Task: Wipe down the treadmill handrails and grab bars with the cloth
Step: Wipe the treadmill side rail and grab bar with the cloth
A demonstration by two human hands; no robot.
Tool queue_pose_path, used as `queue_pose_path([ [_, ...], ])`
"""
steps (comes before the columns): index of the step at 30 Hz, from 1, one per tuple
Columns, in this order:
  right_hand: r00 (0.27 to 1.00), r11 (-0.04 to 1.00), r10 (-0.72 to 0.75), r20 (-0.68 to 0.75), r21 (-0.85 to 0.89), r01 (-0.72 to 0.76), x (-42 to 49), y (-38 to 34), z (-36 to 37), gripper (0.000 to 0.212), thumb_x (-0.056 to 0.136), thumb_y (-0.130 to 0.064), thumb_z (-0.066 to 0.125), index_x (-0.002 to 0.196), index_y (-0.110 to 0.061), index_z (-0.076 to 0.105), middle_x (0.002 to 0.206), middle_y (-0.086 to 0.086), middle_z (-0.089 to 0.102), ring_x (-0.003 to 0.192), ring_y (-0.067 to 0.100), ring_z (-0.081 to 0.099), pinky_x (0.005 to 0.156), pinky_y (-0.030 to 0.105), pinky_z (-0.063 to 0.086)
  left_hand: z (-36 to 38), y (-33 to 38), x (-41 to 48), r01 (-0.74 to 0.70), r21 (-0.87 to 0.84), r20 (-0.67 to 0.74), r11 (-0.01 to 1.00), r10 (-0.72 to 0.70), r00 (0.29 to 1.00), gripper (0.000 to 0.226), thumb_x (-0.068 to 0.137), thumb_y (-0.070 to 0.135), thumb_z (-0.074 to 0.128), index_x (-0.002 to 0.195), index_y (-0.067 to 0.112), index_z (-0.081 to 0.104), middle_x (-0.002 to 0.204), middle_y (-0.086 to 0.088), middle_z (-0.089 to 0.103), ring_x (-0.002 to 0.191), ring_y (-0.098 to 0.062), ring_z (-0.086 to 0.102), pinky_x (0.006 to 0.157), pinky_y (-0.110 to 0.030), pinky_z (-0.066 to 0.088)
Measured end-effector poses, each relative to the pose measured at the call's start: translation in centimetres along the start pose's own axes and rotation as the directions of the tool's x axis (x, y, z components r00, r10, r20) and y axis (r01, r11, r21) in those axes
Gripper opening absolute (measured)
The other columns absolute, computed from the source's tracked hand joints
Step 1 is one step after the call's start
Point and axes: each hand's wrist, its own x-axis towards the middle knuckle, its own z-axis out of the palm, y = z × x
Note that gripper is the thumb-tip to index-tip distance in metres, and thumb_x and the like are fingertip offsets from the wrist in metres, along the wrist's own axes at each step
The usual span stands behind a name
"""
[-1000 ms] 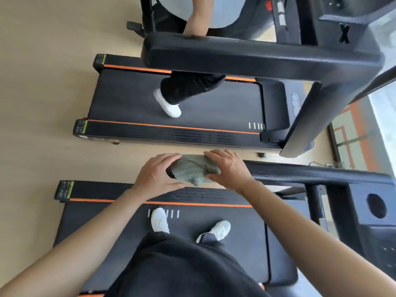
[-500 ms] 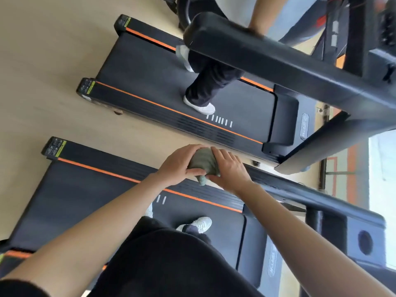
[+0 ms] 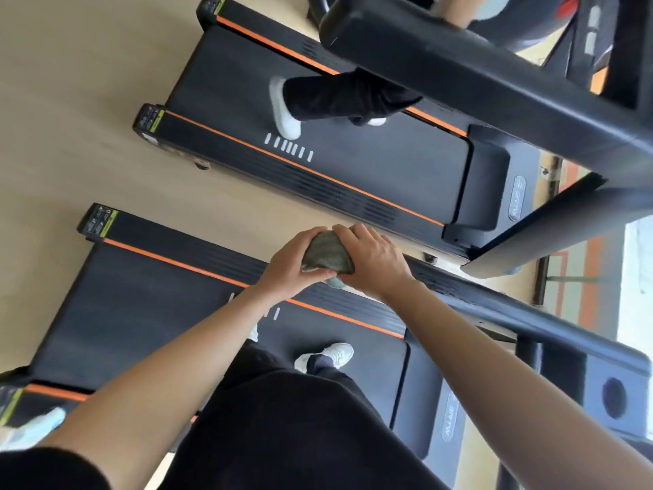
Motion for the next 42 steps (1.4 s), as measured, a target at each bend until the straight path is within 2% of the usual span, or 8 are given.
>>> queue_pose_path([
  [7, 0.990, 0.999, 0.032, -0.140, -0.009, -0.033, -1.7, 1.4, 0.9, 0.077, 0.072, -0.053, 0.075, 0.136, -0.021, 0.047, 0.104, 0.000, 0.060, 0.092, 0.026, 0.063, 0.083, 0.040, 0.052, -1.3, 1.7, 0.4, -0.104, 0.162, 0.041, 0.981, 0.098, 0.994, 0.078, 0.077, 0.047, 0.084, 0.143, 0.026, 0.049, 0.140, 0.013, 0.057, 0.124, -0.008, 0.056, 0.103, -0.030, 0.046],
  [12, 0.986, 0.999, 0.029, -0.163, -0.010, -0.031, -3.8, 3.8, 1.6, 0.082, 0.074, -0.058, 0.072, 0.140, -0.020, 0.041, 0.110, 0.000, 0.059, 0.099, 0.026, 0.061, 0.094, 0.042, 0.047, -0.9, 4.1, 0.8, -0.148, 0.322, 0.061, 0.935, 0.136, 0.989, 0.086, 0.074, 0.052, 0.083, 0.147, 0.027, 0.047, 0.144, 0.010, 0.055, 0.128, -0.012, 0.052, 0.107, -0.029, 0.041],
  [20, 0.977, 0.994, 0.094, -0.194, -0.041, -0.104, -9.3, 9.7, 3.3, 0.087, 0.076, -0.056, 0.075, 0.143, -0.014, 0.040, 0.121, 0.005, 0.058, 0.106, 0.031, 0.058, 0.104, 0.050, 0.041, 2.3, 10.1, 2.6, -0.371, 0.530, 0.241, 0.763, 0.284, 0.928, 0.069, 0.082, 0.061, 0.068, 0.140, 0.026, 0.059, 0.140, 0.007, 0.061, 0.123, -0.018, 0.057, 0.104, -0.042, 0.044],
  [27, 0.959, 0.979, 0.200, -0.200, 0.003, -0.204, -14.8, 16.2, 4.7, 0.088, 0.073, -0.056, 0.077, 0.143, -0.017, 0.041, 0.125, 0.001, 0.056, 0.117, 0.026, 0.054, 0.109, 0.052, 0.037, 8.2, 14.4, 4.7, -0.472, 0.573, 0.439, 0.670, 0.236, 0.867, 0.064, 0.086, 0.061, 0.051, 0.143, 0.033, 0.057, 0.143, 0.010, 0.060, 0.123, -0.020, 0.059, 0.104, -0.038, 0.044],
  [31, 0.952, 0.967, 0.254, -0.171, 0.075, -0.244, -17.7, 19.7, 5.4, 0.094, 0.068, -0.058, 0.081, 0.145, -0.020, 0.040, 0.130, 0.000, 0.055, 0.124, 0.027, 0.051, 0.111, 0.053, 0.035, 12.5, 16.3, 5.6, -0.509, 0.574, 0.496, 0.642, 0.222, 0.839, 0.062, 0.086, 0.054, 0.062, 0.144, 0.032, 0.057, 0.143, 0.008, 0.060, 0.121, -0.022, 0.060, 0.101, -0.037, 0.044],
  [35, 0.942, 0.928, 0.321, -0.094, 0.231, -0.293, -21.2, 23.0, 5.8, 0.101, 0.074, -0.065, 0.072, 0.156, -0.026, 0.028, 0.156, -0.004, 0.037, 0.148, 0.030, 0.026, 0.120, 0.056, 0.015, 16.1, 17.8, 6.4, -0.524, 0.549, 0.539, 0.651, 0.204, 0.817, 0.061, 0.086, 0.048, 0.070, 0.144, 0.031, 0.057, 0.144, 0.009, 0.059, 0.122, -0.023, 0.060, 0.101, -0.037, 0.045],
  [39, 0.867, 0.893, 0.381, -0.322, 0.372, -0.255, -22.5, 22.8, 6.1, 0.074, 0.085, -0.055, 0.066, 0.146, -0.018, 0.048, 0.151, 0.003, 0.049, 0.143, 0.030, 0.039, 0.117, 0.050, 0.025, 18.6, 18.8, 7.4, -0.541, 0.528, 0.573, 0.655, 0.194, 0.796, 0.063, 0.084, 0.050, 0.070, 0.142, 0.029, 0.059, 0.140, 0.009, 0.062, 0.119, -0.022, 0.063, 0.098, -0.036, 0.048],
  [42, 0.863, 0.910, 0.339, -0.375, 0.365, -0.199, -21.1, 21.5, 7.3, 0.067, 0.087, -0.050, 0.063, 0.144, -0.015, 0.051, 0.146, 0.005, 0.053, 0.136, 0.030, 0.047, 0.115, 0.045, 0.031, 19.5, 19.3, 8.0, -0.526, 0.515, 0.580, 0.677, 0.176, 0.795, 0.067, 0.081, 0.047, 0.073, 0.142, 0.026, 0.059, 0.140, 0.008, 0.063, 0.122, -0.022, 0.062, 0.097, -0.034, 0.048],
])
